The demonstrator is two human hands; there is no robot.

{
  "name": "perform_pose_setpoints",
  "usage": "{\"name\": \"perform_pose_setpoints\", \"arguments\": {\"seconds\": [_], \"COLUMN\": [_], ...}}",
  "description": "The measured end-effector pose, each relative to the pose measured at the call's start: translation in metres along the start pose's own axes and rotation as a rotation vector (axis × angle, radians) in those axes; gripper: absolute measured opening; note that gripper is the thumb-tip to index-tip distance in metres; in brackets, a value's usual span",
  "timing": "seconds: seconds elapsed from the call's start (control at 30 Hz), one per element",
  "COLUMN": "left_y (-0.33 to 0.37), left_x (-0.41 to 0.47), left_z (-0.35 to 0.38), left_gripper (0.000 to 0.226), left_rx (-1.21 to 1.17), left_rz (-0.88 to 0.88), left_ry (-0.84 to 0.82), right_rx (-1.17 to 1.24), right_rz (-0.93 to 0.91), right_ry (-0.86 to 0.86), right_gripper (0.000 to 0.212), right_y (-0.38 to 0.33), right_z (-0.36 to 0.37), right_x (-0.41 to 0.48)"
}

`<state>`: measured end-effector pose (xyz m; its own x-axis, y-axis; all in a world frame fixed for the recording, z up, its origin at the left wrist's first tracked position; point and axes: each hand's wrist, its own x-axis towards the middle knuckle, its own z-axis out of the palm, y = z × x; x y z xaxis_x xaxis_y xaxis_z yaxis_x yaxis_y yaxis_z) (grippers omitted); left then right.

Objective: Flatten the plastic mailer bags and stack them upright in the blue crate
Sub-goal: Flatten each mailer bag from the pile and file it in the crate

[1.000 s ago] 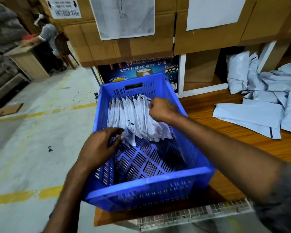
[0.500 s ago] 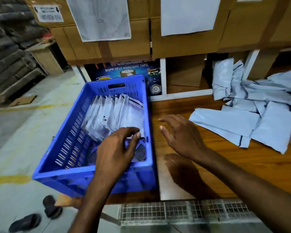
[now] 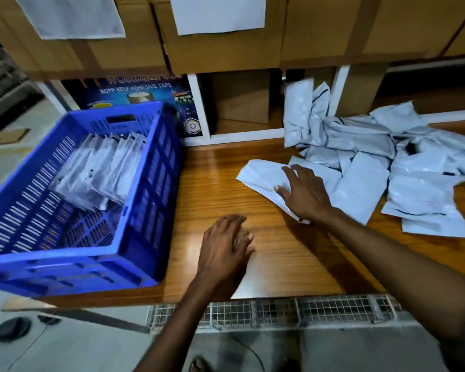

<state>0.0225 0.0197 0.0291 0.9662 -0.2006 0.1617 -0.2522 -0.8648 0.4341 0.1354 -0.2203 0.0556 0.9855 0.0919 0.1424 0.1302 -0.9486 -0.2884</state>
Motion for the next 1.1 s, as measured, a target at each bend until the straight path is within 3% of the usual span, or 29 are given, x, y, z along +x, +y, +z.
{"name": "perform_pose_setpoints", "arguments": {"seconds": [0.1,0.23,0.4,0.5,0.6,0.67,0.73,0.83,0.9,0.97,1.0,1.1], "left_y": [-0.013,-0.02,-0.02,-0.024,-0.023,-0.024,-0.034,-0.054,-0.06,-0.063,-0.063,-0.063], "left_x": [-0.006,-0.008,-0.006,-0.007,-0.012,-0.022,-0.037,-0.058,-0.072,-0.079,-0.081,-0.084], "left_z": [0.023,0.029,0.025,0.026,0.017,0.01,0.006,0.005,0.0,-0.001,0.0,0.005], "left_gripper": [0.068,0.066,0.06,0.048,0.021,0.017,0.021,0.048,0.048,0.033,0.033,0.04], "left_rx": [0.123,0.149,0.056,-0.029,-0.404,-0.711,-0.933,-1.113,-1.079,-0.955,-0.871,-0.603], "left_rz": [-0.094,-0.137,-0.136,-0.128,-0.136,-0.229,-0.363,-0.443,-0.414,-0.353,-0.307,-0.212], "left_ry": [-0.062,-0.023,0.036,0.072,0.23,0.32,0.35,0.342,0.354,0.317,0.299,0.332], "right_rx": [-0.113,-0.175,-0.139,-0.051,-0.009,0.005,0.007,-0.006,-0.089,-0.164,-0.142,0.016], "right_rz": [-0.026,-0.051,-0.138,-0.13,-0.214,-0.298,-0.376,-0.43,-0.47,-0.457,-0.408,-0.235], "right_ry": [-0.136,-0.23,0.054,0.268,0.391,0.404,0.354,0.199,-0.007,-0.189,-0.223,-0.095], "right_gripper": [0.076,0.07,0.043,0.038,0.038,0.039,0.043,0.05,0.06,0.064,0.062,0.057], "right_y": [0.025,0.044,0.045,0.028,0.0,-0.019,-0.038,-0.058,-0.063,-0.062,-0.062,-0.07], "right_z": [0.018,0.038,0.033,0.01,-0.016,-0.022,-0.016,0.006,0.023,0.031,0.03,0.019], "right_x": [0.028,0.045,0.048,0.039,0.012,-0.019,-0.059,-0.118,-0.145,-0.157,-0.159,-0.164]}}
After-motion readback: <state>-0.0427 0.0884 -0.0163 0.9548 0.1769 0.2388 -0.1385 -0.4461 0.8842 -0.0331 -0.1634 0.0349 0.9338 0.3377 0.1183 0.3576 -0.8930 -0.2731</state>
